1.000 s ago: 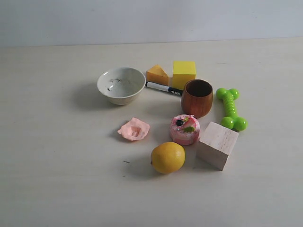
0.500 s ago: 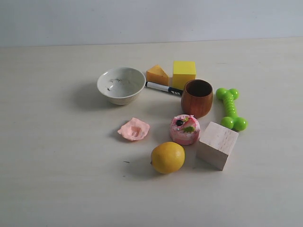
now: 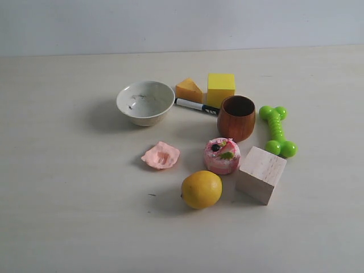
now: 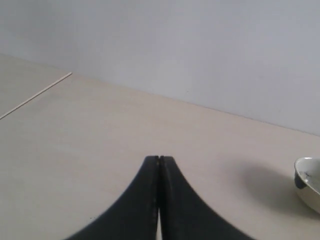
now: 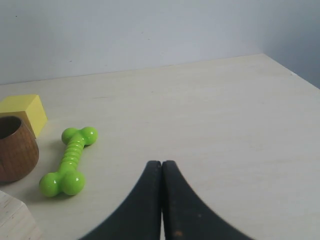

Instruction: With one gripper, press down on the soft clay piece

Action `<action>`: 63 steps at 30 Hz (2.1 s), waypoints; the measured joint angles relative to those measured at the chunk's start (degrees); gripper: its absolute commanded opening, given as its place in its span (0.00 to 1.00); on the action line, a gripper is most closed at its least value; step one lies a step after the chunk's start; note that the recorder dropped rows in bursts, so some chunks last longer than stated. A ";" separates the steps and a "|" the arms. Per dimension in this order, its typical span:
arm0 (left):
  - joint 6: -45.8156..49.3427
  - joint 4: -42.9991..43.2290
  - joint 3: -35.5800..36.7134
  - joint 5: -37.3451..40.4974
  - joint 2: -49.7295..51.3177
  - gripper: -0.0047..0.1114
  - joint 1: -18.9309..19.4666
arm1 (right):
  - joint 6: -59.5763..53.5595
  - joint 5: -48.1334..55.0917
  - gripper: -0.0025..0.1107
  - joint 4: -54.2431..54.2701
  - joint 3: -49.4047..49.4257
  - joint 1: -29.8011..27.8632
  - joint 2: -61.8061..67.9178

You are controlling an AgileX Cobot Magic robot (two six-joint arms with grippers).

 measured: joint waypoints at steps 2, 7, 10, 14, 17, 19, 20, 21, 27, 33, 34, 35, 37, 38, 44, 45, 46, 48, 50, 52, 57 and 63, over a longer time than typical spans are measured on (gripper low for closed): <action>1.78 -0.14 2.16 -1.67 -0.82 0.04 -0.34 | 0.00 0.00 0.02 0.00 0.00 0.00 0.00; 4.32 -0.40 4.60 -2.71 -1.09 0.04 -1.73 | 0.00 0.00 0.02 0.00 0.00 0.00 0.00; 6.49 -2.00 4.60 -2.86 -1.09 0.04 -1.72 | 0.00 0.00 0.02 0.00 0.00 0.00 0.00; 12.74 -7.03 4.60 -2.86 -1.09 0.04 -1.72 | 0.00 0.00 0.02 0.00 0.00 0.00 0.00; 18.66 -12.04 4.60 -2.42 -1.09 0.04 -1.72 | 0.00 0.00 0.02 0.00 0.00 0.00 0.00; 21.65 -14.64 4.60 -1.37 -1.09 0.04 -1.72 | 0.00 0.00 0.02 0.00 0.00 0.00 0.00; 22.54 -15.31 4.60 -0.59 -1.09 0.04 -1.72 | 0.00 0.00 0.02 0.00 0.00 0.00 0.00; 23.07 -15.76 4.60 0.14 -1.09 0.04 -1.72 | 0.00 0.00 0.02 0.00 0.00 0.00 0.00; 23.89 -16.20 4.60 1.37 -1.09 0.04 -1.72 | 0.00 0.00 0.02 0.00 0.00 0.00 0.00; 24.68 -16.20 4.60 1.59 -1.09 0.04 -1.72 | 0.00 0.00 0.02 0.00 0.00 0.00 0.00; 25.10 -16.20 4.60 1.74 -1.09 0.04 -1.72 | 0.00 0.00 0.02 0.00 0.00 0.00 0.00; 25.50 -16.20 4.60 1.88 -1.09 0.04 -1.72 | 0.00 0.00 0.02 0.00 0.00 0.00 0.00; 25.86 -16.20 4.60 2.03 -1.09 0.04 -1.72 | 0.00 0.00 0.02 0.00 0.00 0.00 0.00; 26.19 -16.20 4.60 2.13 -1.09 0.04 -1.72 | 0.00 0.00 0.02 0.00 0.00 0.00 0.00; 26.95 -16.20 4.60 2.64 -1.09 0.04 -1.72 | 0.00 0.00 0.02 0.00 0.00 0.00 0.00; 26.95 -16.20 4.60 2.78 -1.09 0.04 -1.72 | 0.00 0.00 0.02 0.00 0.00 0.00 0.00; 26.95 -16.20 4.60 2.82 -1.09 0.04 -1.72 | 0.00 0.00 0.02 0.00 0.00 0.00 0.00; 26.95 -16.20 4.60 2.82 -1.09 0.04 -1.72 | 0.00 0.00 0.02 0.00 0.00 0.00 0.00; 26.95 -16.20 4.60 2.93 -1.09 0.04 -1.72 | 0.00 0.00 0.02 0.00 0.00 0.00 0.00; 26.95 -16.20 4.60 2.93 -1.09 0.04 -1.72 | 0.00 0.00 0.02 0.00 0.00 0.00 0.00; 26.95 -16.20 4.60 2.93 -1.09 0.04 -1.72 | 0.00 0.00 0.02 0.00 0.00 0.00 0.00; 26.95 -16.20 4.60 2.93 -1.09 0.04 -1.72 | 0.00 0.00 0.02 0.00 0.00 0.00 0.00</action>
